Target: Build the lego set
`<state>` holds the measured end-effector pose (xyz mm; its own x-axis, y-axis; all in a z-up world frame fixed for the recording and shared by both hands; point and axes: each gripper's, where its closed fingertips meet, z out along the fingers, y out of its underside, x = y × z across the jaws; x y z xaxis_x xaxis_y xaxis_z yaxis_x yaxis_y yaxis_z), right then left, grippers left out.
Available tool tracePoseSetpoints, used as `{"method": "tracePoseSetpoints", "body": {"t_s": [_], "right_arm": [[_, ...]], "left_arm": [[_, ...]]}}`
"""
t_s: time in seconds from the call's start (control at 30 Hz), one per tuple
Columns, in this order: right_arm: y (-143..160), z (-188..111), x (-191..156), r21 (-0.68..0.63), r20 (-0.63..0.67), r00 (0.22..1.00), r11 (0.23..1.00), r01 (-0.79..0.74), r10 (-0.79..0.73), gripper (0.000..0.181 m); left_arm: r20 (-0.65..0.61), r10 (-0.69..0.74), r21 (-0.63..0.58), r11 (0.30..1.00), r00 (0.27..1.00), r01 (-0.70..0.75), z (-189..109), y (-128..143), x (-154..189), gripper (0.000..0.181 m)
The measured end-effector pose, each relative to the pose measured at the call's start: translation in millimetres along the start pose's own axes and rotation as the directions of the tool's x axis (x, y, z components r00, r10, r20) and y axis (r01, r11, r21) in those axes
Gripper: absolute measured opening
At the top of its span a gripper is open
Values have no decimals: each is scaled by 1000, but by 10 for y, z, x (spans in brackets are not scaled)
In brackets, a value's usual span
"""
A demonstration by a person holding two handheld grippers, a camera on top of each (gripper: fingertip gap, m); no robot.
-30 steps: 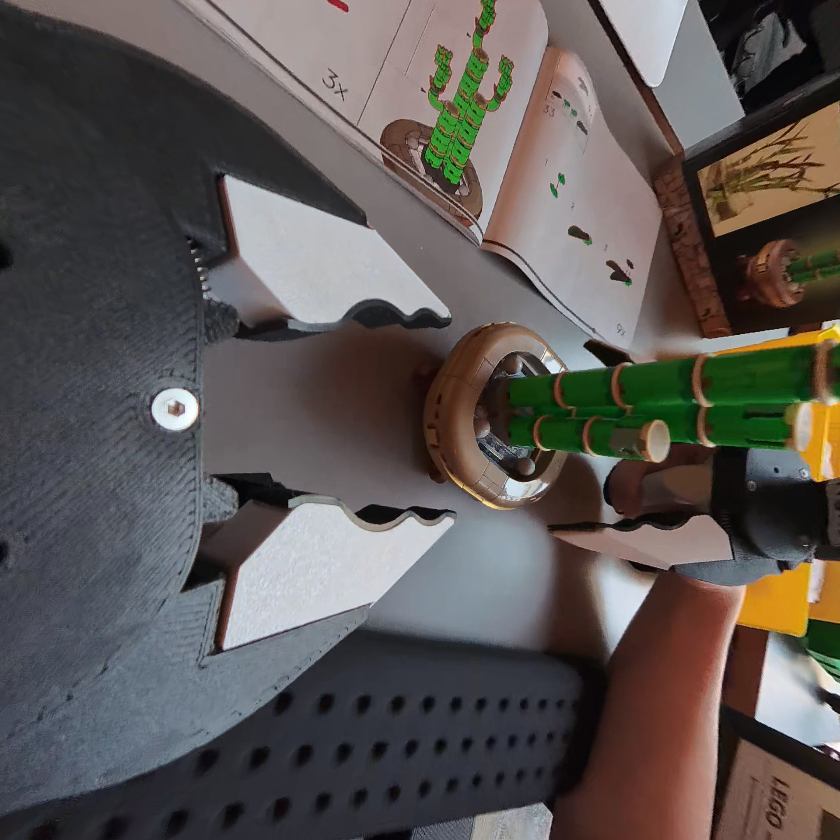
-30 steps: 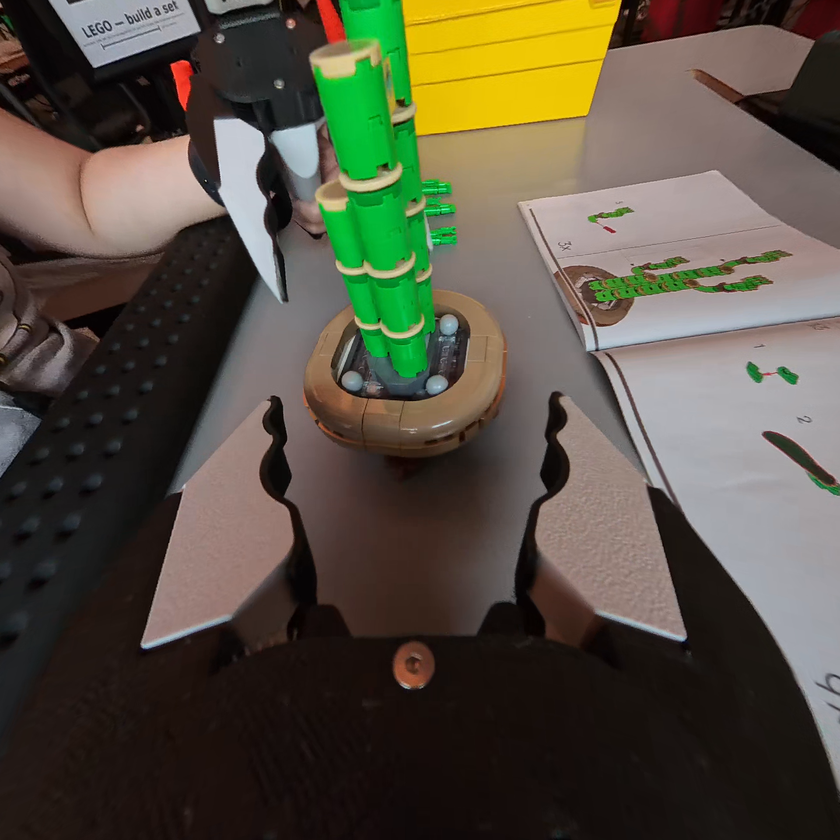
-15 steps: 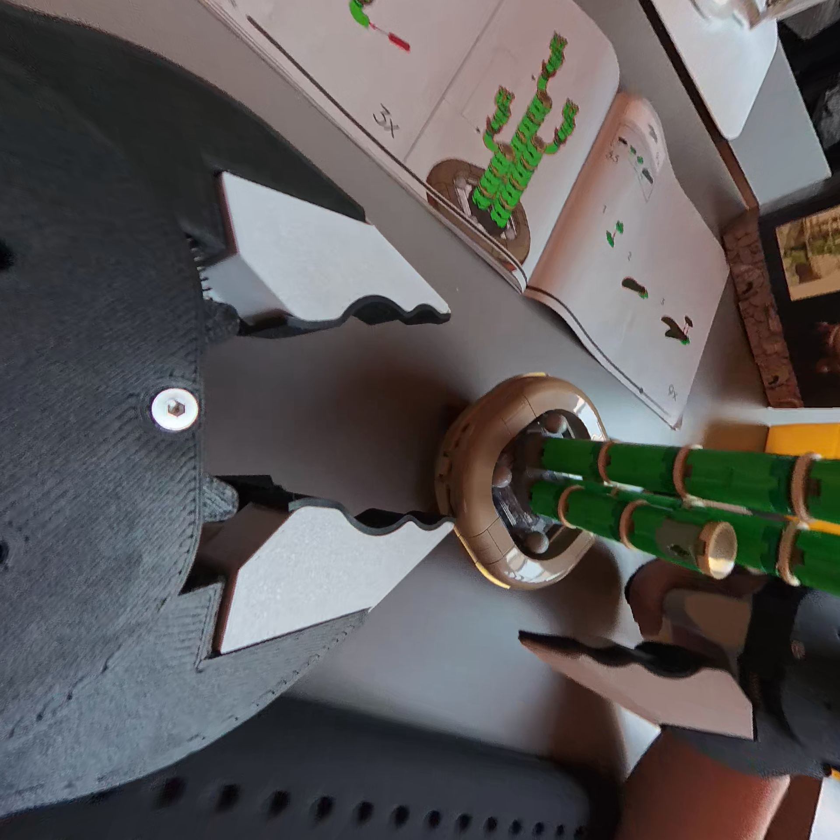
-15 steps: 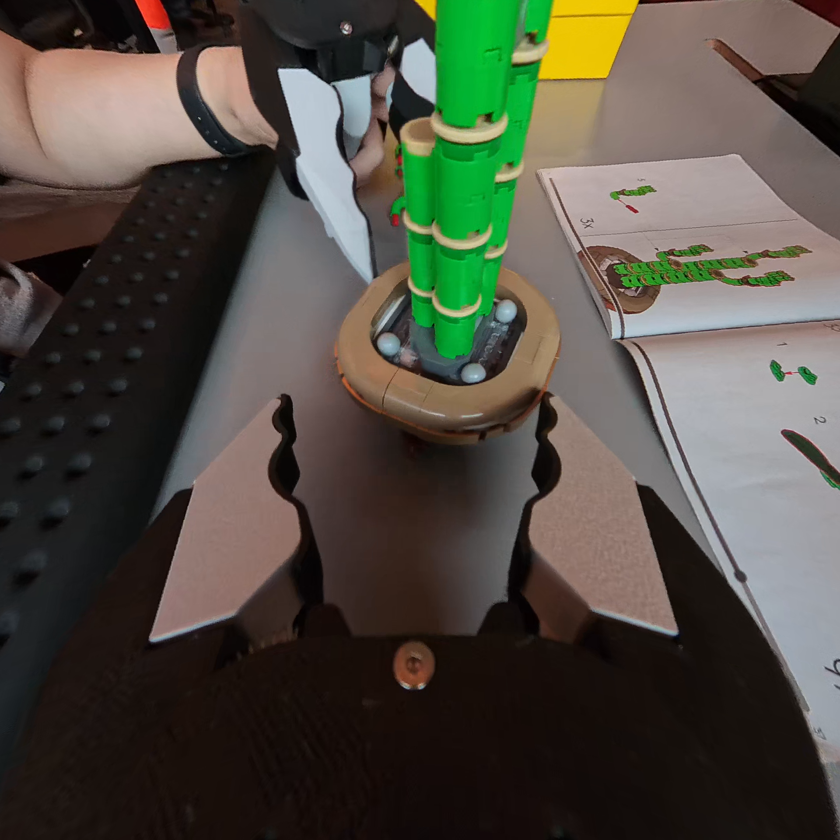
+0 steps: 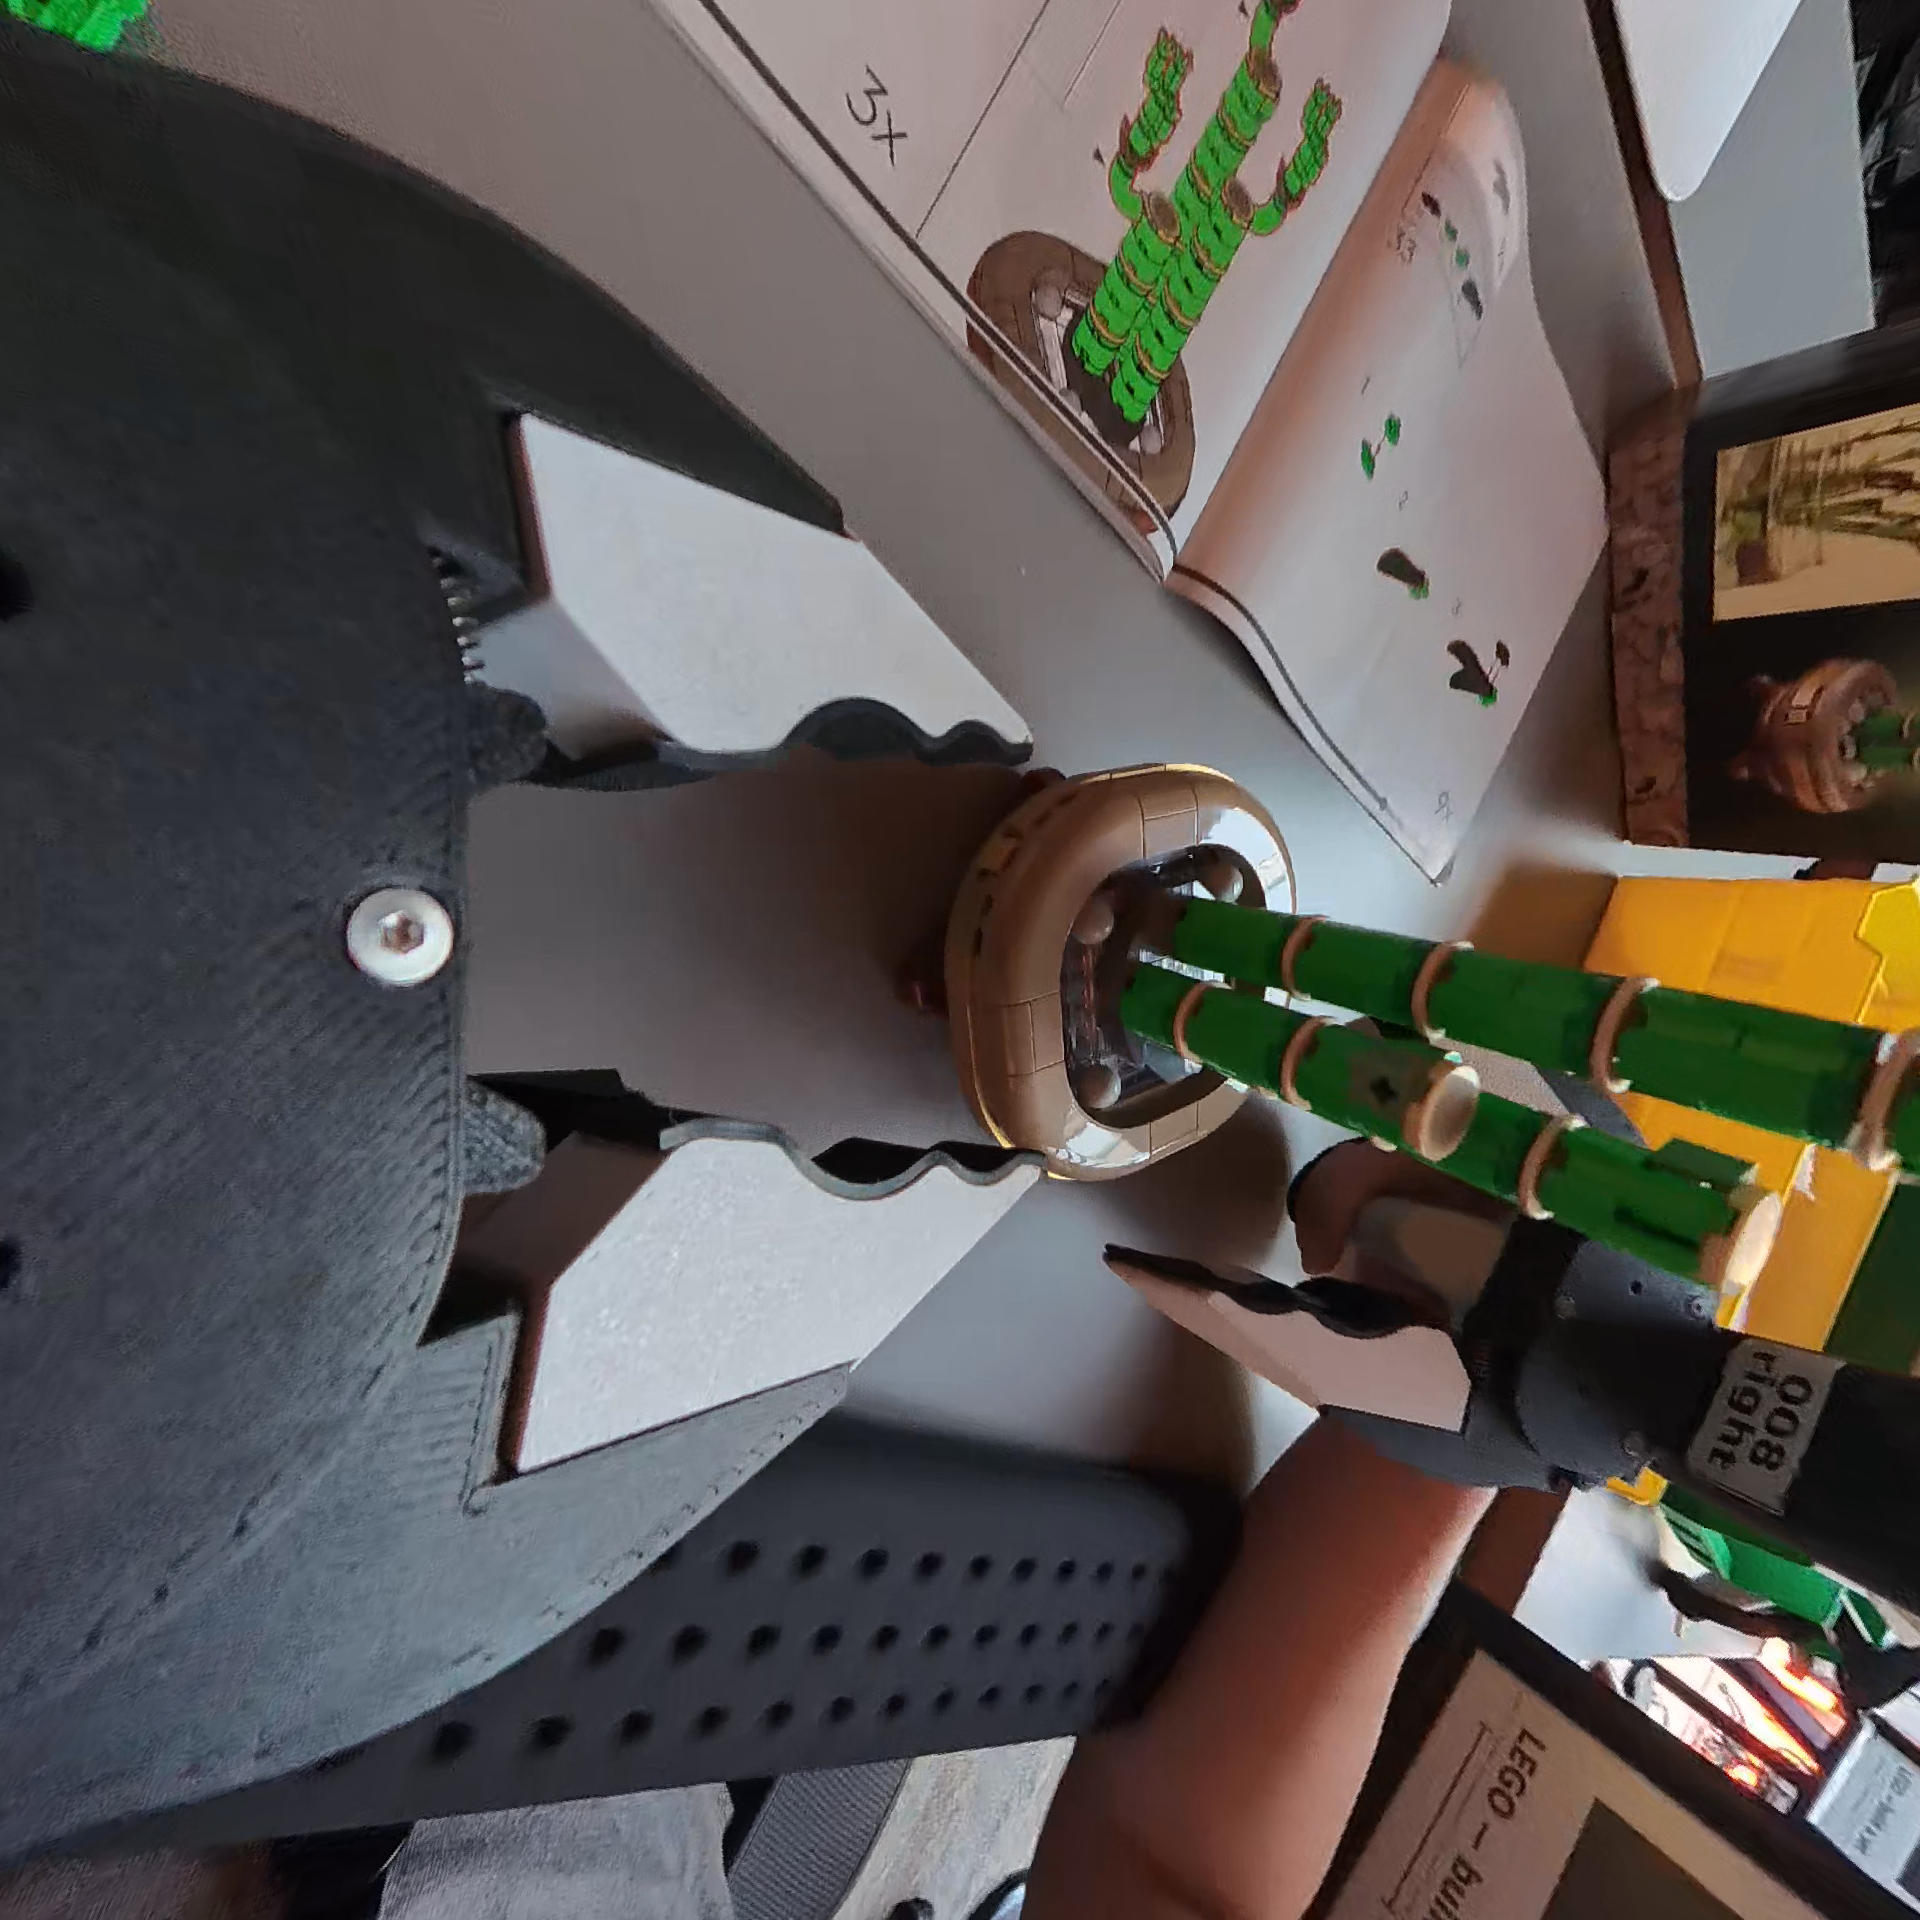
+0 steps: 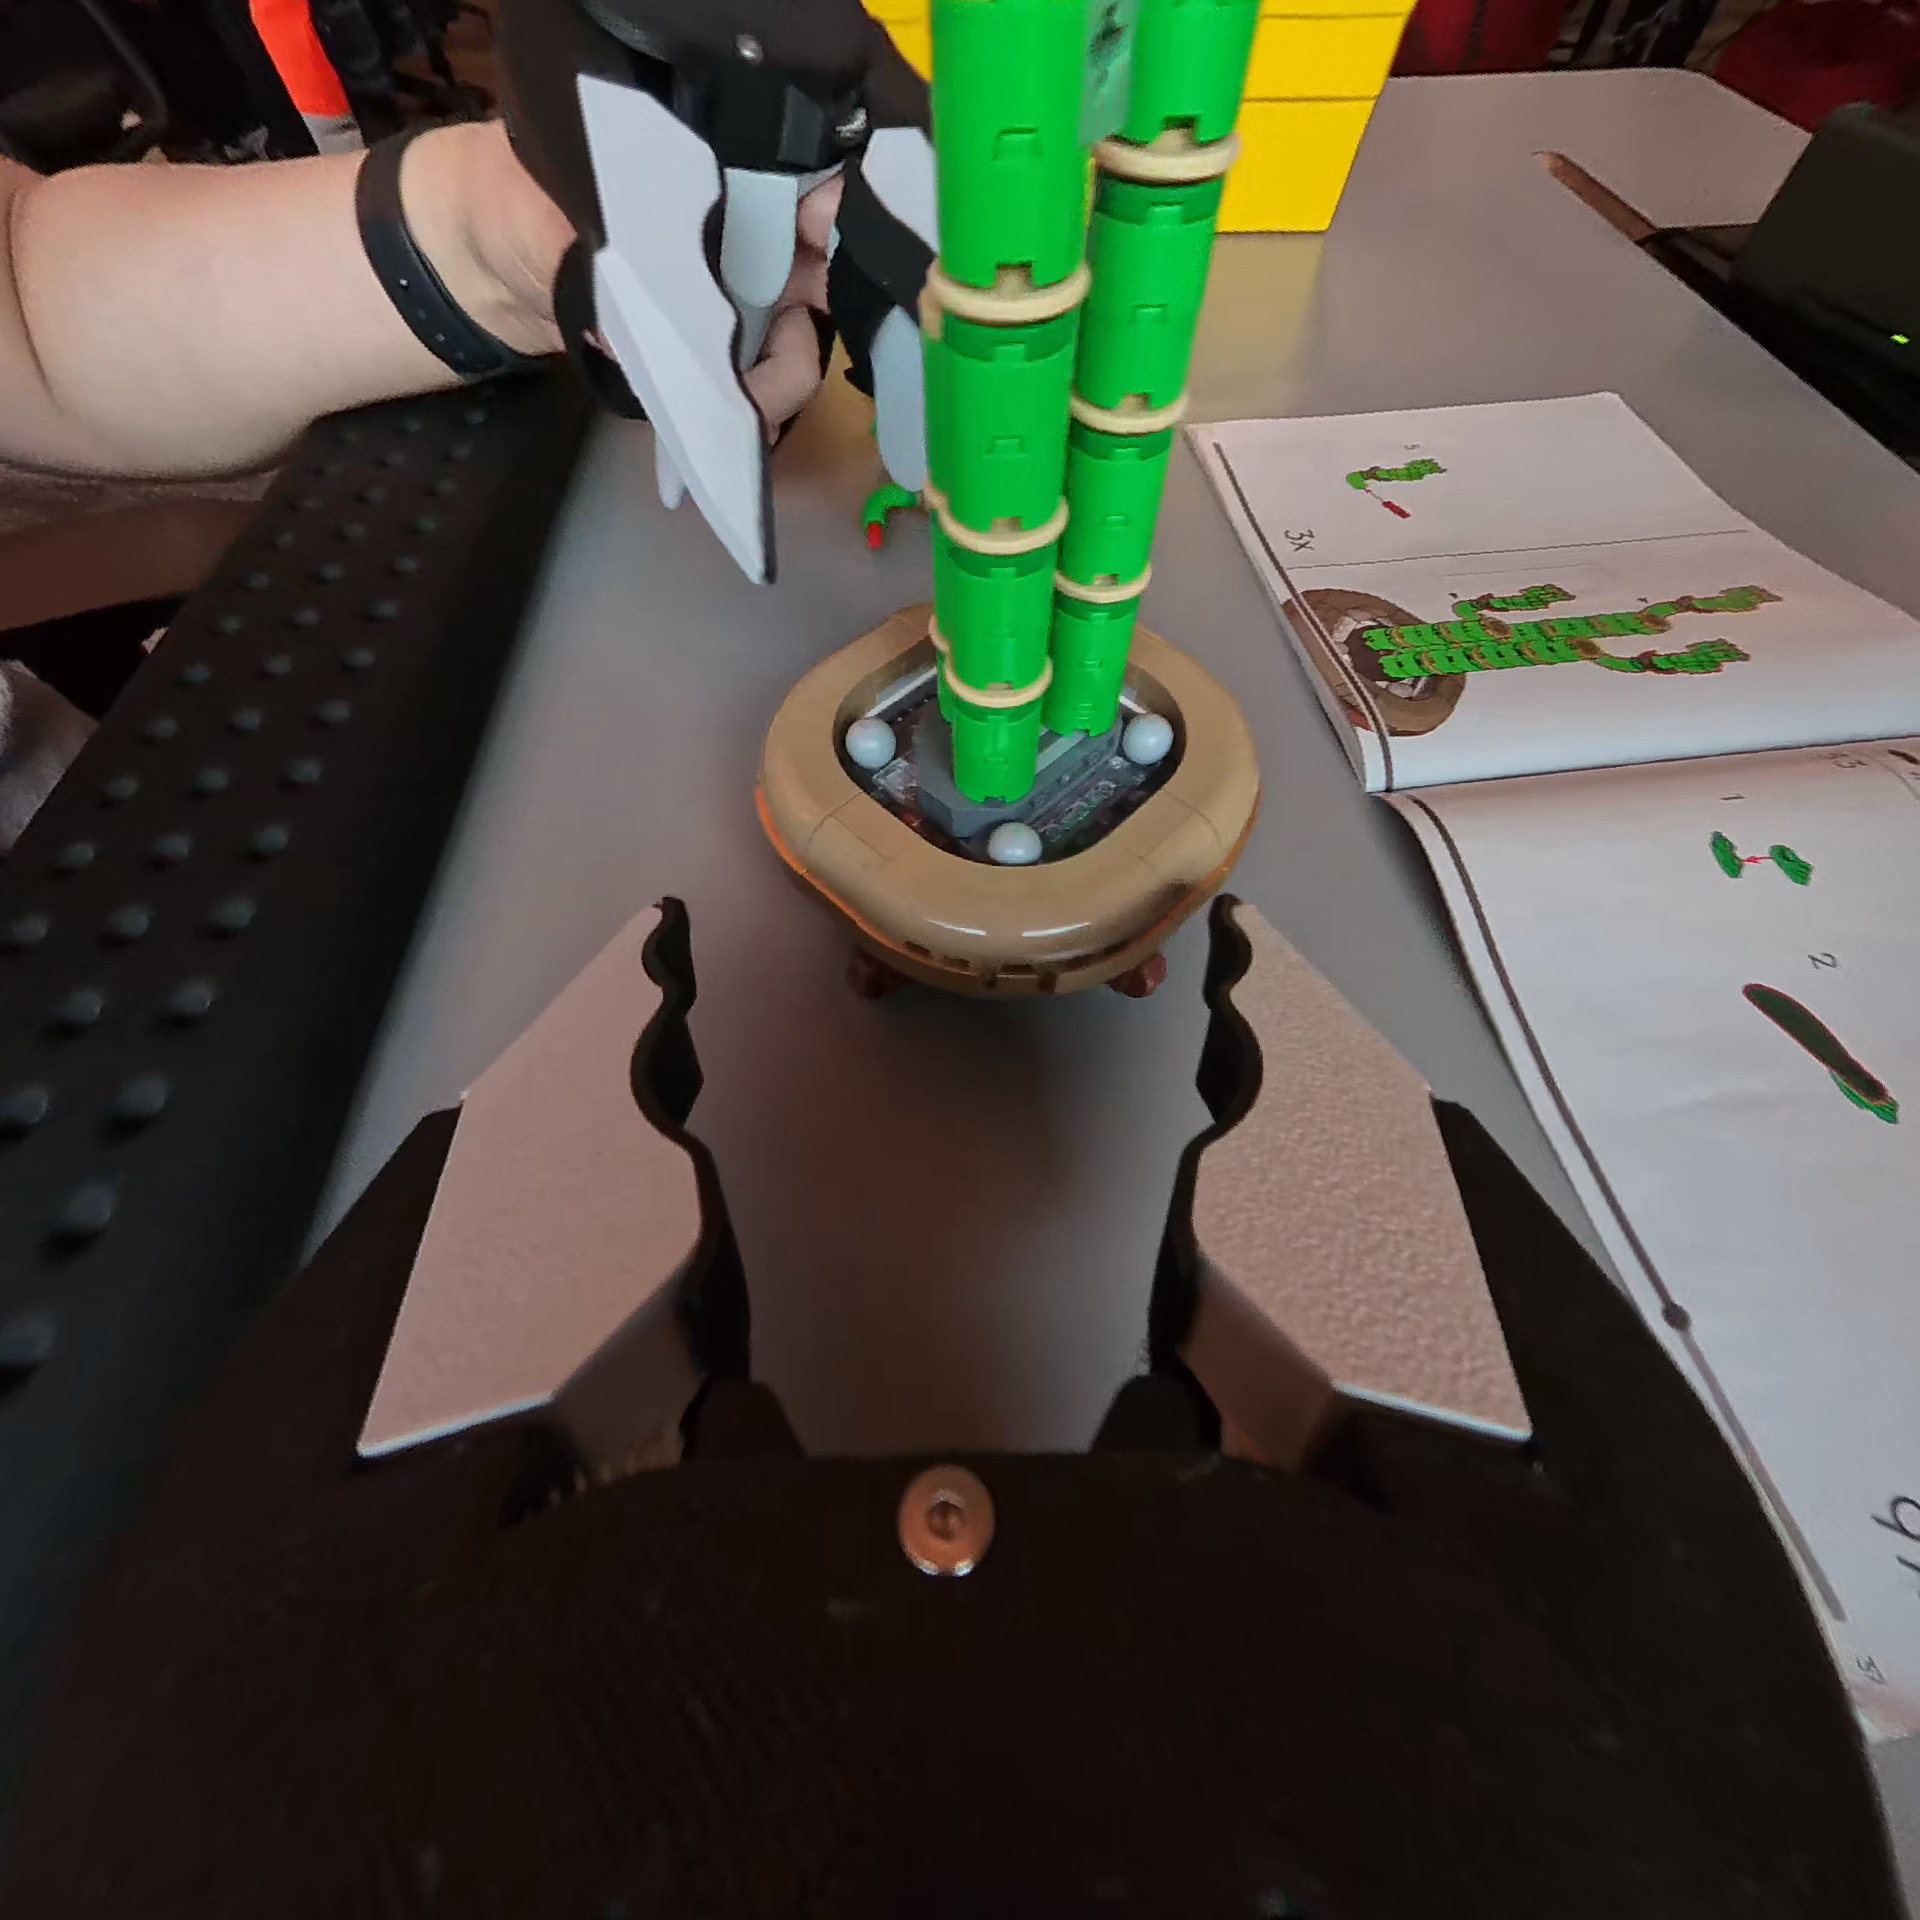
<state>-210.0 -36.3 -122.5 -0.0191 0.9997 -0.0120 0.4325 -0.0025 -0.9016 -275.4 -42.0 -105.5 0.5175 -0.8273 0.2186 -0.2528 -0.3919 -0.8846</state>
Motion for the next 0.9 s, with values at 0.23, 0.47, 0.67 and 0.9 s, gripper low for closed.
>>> {"method": "tracePoseSetpoints", "body": {"t_s": [0.23, 0.47, 0.67, 0.9], "right_arm": [[12, 19, -49, -32, -4, 1000, 999, 27, -28, 98], [13, 13, -85, -41, 4, 999, 999, 35, -34, 97], [5, 45, -114, -38, 4, 999, 998, 45, -45, 98], [-56, 21, -118, 4, 6, 999, 999, 34, -34, 94]], "left_arm": [[89, 141, -93, 987, 986, -133, 95, 144, -75, 68], [138, 135, -102, 987, 981, -122, 20, 149, -200, 72], [164, 94, -55, 995, 982, -86, -118, 68, -329, 75], [367, -15, 151, 988, 930, -44, -1194, -257, -797, 70]]}}
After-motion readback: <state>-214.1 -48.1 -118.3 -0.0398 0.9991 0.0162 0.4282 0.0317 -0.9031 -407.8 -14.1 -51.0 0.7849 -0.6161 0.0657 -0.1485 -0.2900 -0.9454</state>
